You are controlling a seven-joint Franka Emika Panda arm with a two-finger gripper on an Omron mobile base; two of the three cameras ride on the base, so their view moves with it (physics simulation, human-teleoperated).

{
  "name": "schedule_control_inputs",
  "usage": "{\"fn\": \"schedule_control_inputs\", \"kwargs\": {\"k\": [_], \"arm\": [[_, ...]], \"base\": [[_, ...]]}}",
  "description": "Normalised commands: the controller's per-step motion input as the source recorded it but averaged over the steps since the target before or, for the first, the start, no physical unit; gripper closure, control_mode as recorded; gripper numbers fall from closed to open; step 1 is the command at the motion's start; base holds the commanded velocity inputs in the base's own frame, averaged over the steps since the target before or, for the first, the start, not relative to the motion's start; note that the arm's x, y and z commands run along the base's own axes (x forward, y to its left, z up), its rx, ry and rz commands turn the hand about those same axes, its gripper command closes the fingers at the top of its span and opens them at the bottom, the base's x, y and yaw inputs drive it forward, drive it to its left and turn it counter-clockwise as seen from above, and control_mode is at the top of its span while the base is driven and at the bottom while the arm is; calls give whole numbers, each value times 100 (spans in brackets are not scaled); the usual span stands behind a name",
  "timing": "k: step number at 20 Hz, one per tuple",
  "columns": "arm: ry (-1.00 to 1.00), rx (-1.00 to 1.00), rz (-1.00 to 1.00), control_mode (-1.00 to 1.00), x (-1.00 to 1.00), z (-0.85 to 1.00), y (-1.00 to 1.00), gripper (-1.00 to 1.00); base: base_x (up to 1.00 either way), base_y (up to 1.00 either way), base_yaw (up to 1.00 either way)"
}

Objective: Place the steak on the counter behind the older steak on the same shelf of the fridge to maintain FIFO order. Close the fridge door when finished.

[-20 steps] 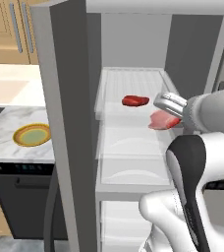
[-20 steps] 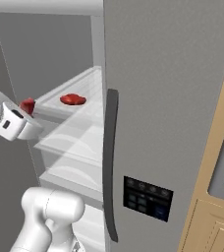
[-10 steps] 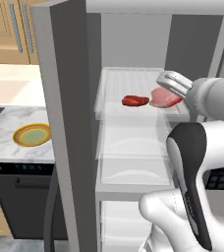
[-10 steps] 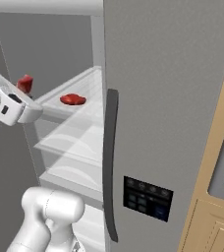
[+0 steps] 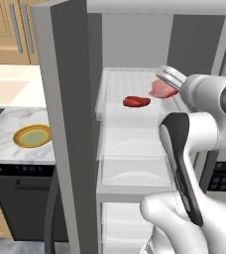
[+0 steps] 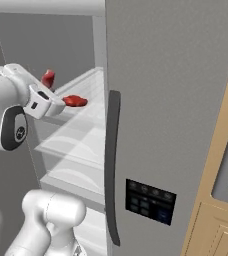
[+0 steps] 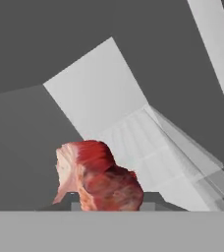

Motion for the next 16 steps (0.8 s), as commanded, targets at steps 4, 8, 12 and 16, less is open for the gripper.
{"fn": "schedule_control_inputs", "kwargs": {"k": [4,8,12,16], "arm": [[17,2,0,-100,56,0,-34,100],[6,1,0,-100,57,-6,-21,100],[0,0,-1,-100,70,-20,-3,100],[0,0,-4,-100,73,-26,0,100]], "base": [[0,0,0],[0,0,0],[0,0,0],[0,0,0]]}}
